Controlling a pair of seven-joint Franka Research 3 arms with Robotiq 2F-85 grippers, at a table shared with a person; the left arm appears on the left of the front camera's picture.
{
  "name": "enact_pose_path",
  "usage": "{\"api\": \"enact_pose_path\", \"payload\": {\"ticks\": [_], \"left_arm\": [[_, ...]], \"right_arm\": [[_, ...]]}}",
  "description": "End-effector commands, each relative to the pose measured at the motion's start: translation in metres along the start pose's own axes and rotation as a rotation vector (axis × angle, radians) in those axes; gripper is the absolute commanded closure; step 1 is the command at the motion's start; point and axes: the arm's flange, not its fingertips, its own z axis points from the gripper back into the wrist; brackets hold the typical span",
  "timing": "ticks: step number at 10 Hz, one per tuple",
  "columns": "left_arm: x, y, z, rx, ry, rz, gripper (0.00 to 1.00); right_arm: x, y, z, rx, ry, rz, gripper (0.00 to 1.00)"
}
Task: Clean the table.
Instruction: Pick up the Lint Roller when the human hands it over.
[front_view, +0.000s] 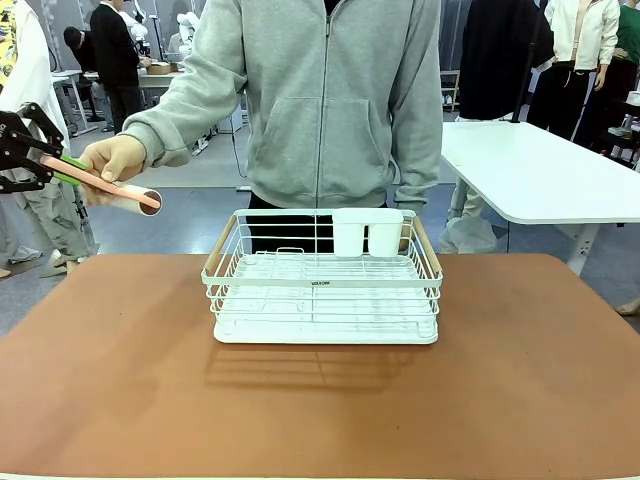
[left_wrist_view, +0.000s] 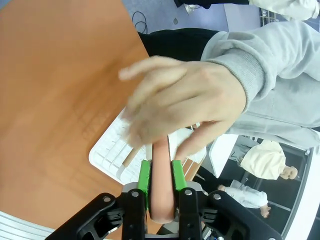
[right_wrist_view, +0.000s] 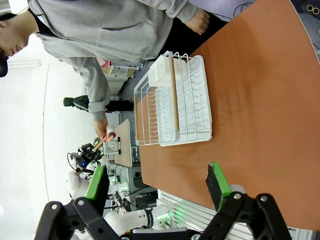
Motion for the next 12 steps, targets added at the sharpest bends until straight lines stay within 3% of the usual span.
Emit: {"api": "enact_pose_path", "payload": {"ticks": [1,12], "left_arm": [[0.0012,0.0005,0.0003,0.001,-0.002,0.009,1.00],[0.0012,0.0005,0.0003,0.001,-0.002,0.009,1.00]], "right_arm": [[0.0003,0.0021,0.0013,0.018,-0.001,0.011,0.00],[0.0003,0.0021,0.0013,0.018,-0.001,0.011,0.00]]}}
